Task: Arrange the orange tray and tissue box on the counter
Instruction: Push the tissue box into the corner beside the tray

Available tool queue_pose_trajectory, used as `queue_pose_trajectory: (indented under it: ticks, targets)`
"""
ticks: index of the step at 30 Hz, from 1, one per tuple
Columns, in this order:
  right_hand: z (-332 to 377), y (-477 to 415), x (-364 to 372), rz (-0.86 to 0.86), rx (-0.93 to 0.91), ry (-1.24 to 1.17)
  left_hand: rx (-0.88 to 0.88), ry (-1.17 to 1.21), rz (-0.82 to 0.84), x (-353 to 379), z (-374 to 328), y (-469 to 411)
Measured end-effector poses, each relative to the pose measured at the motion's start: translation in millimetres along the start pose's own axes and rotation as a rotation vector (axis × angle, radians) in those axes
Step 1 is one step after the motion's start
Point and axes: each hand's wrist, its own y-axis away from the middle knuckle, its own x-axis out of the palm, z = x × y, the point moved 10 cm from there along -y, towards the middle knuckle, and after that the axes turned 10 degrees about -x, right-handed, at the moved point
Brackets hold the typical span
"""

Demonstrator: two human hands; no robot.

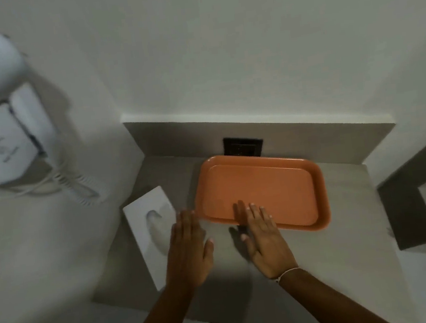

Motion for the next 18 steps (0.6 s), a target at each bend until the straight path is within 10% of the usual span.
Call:
queue_pose_trajectory:
  ticks: [8,18]
  targets:
    - [110,-73,92,0.274,-0.314,0.054,-0.333,-0.030,0.065,-15,144,26]
    - [115,-99,132,0.320,-0.229,0.048,-0.273,0.061,0.169,12,163,15]
